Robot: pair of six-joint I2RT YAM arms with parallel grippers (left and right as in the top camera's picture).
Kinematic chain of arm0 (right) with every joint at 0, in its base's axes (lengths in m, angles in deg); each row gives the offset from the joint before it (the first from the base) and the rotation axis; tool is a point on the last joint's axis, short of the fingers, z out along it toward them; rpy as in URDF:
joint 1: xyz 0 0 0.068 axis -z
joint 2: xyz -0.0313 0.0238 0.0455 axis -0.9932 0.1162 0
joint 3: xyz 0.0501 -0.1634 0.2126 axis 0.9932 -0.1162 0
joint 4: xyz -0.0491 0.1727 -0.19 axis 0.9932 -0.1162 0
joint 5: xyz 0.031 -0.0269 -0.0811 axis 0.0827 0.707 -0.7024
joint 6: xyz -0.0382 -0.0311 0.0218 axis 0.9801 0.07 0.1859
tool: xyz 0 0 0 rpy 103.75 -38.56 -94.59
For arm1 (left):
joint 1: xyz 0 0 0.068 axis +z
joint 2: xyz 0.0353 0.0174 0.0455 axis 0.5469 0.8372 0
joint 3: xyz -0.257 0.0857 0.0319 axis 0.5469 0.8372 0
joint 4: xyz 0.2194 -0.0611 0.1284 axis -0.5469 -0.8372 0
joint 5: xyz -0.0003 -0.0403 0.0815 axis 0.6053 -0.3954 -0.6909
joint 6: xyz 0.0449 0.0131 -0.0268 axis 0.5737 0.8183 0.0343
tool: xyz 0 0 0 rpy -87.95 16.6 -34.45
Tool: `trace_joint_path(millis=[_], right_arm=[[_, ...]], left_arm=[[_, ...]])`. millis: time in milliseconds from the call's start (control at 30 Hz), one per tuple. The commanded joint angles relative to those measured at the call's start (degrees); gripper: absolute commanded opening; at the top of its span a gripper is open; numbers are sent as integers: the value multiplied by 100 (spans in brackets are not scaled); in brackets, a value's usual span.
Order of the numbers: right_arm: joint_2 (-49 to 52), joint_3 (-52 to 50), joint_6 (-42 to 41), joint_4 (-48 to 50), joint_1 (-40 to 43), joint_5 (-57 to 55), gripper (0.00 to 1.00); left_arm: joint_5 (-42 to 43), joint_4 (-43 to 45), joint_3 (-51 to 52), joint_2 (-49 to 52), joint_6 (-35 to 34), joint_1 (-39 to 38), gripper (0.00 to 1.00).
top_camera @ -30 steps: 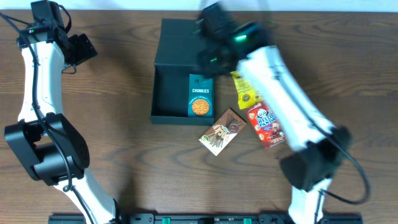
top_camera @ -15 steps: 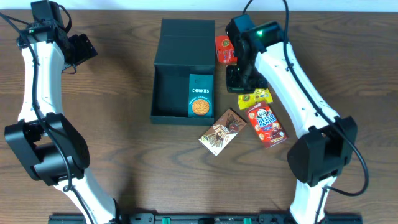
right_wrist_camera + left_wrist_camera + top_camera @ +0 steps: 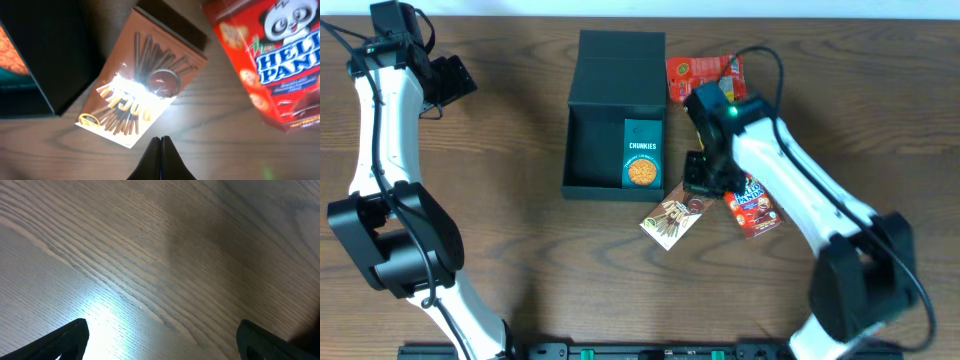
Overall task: Pack container
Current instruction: 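Move the right gripper to the brown Pocky box and grasp it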
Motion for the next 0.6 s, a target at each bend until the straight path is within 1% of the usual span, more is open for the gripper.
trace_joint_path(millis=[0, 33, 100, 133, 200, 433, 567], right_arm=[[-409, -662, -686, 535, -116, 133, 21], [-474, -826, -813, 719, -140, 162, 40], [-483, -1095, -1150, 986, -203, 164, 96], [-463, -1217, -1296, 1108, -210, 223, 99], [-422, -1375, -1545, 1335, -210, 404, 99], [-400, -1416, -1591, 1969, -210, 560, 99], [-376, -1423, -1703, 2092, -227, 533, 99]], left_arm=[[2, -31, -83, -109, 42, 44, 95], [2, -31, -83, -109, 42, 44, 95], [2, -31, -83, -109, 42, 44, 95], [2, -31, -83, -109, 42, 44, 95], [4, -31, -83, -109, 39, 42, 96], [7, -37, -83, -109, 39, 42, 95], [7, -46, -83, -109, 39, 42, 95]])
